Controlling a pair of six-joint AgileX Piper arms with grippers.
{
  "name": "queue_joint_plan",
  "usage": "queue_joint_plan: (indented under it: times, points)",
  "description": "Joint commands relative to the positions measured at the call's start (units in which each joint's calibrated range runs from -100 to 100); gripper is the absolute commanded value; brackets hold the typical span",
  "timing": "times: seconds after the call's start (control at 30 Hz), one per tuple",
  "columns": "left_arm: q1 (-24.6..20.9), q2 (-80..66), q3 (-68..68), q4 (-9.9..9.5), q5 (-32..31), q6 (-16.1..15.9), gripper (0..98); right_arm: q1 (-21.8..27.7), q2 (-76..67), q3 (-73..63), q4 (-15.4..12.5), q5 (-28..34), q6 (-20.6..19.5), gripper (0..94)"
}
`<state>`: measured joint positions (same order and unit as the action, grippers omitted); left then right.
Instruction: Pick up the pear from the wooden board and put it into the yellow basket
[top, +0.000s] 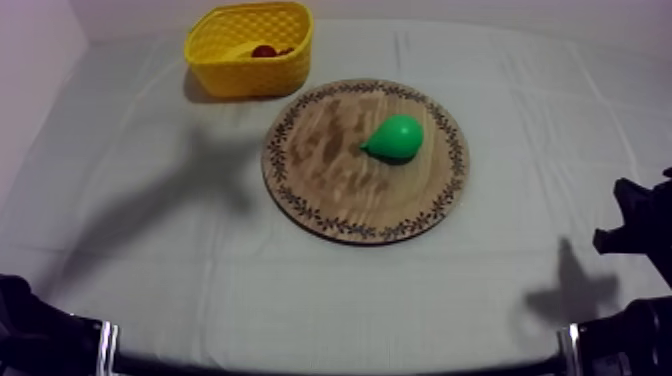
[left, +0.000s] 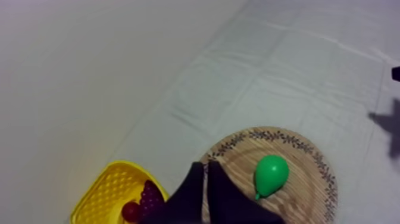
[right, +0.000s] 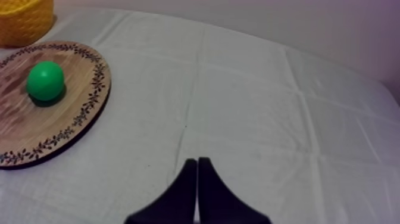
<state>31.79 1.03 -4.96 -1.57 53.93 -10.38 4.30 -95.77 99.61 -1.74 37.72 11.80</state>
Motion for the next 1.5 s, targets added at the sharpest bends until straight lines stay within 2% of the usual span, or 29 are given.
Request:
queue_joint_plan:
  times: [0.0, 0.2, 0.37, 0.47, 0.6, 0.8, 0.9, 1.13, 1.47]
  points:
    - [1.16, 2.14, -0.59, -0.36, -0.23, 0.05, 0.0, -0.01, 0.01, 0.05, 0.01, 0.02, 0.00, 0.5]
    - [3.72, 8.87, -2.11, -2.24, -0.39, 1.93, 0.0, -0.01, 0.01, 0.05, 0.01, 0.02, 0.00, 0.5]
    - [4.23, 14.10, -4.33, -2.21, 0.67, 2.15, 2.6, -0.01, 0.01, 0.05, 0.01, 0.02, 0.00, 0.5]
    - [4.36, 16.51, -5.57, -2.16, 0.85, 2.22, 7.9, -0.01, 0.01, 0.05, 0.01, 0.02, 0.00, 0.5]
    - [4.47, 18.90, -7.39, -2.43, 1.81, 2.89, 26.5, -0.01, 0.01, 0.05, 0.01, 0.02, 0.00, 0.5]
    - [4.39, 21.62, -10.68, -3.10, 6.73, 3.40, 77.1, -0.01, 0.01, 0.05, 0.01, 0.02, 0.00, 0.5]
    - [4.33, 22.78, -12.18, -3.04, 10.44, 2.72, 89.5, -0.01, 0.01, 0.05, 0.01, 0.02, 0.00, 0.5]
    - [4.46, 25.65, -11.87, -2.88, 12.15, 1.70, 95.4, -0.01, 0.01, 0.05, 0.01, 0.02, 0.00, 0.5]
    - [5.86, 33.25, -9.78, -3.78, 7.45, 1.38, 94.1, -0.01, 0.01, 0.05, 0.01, 0.02, 0.00, 0.5]
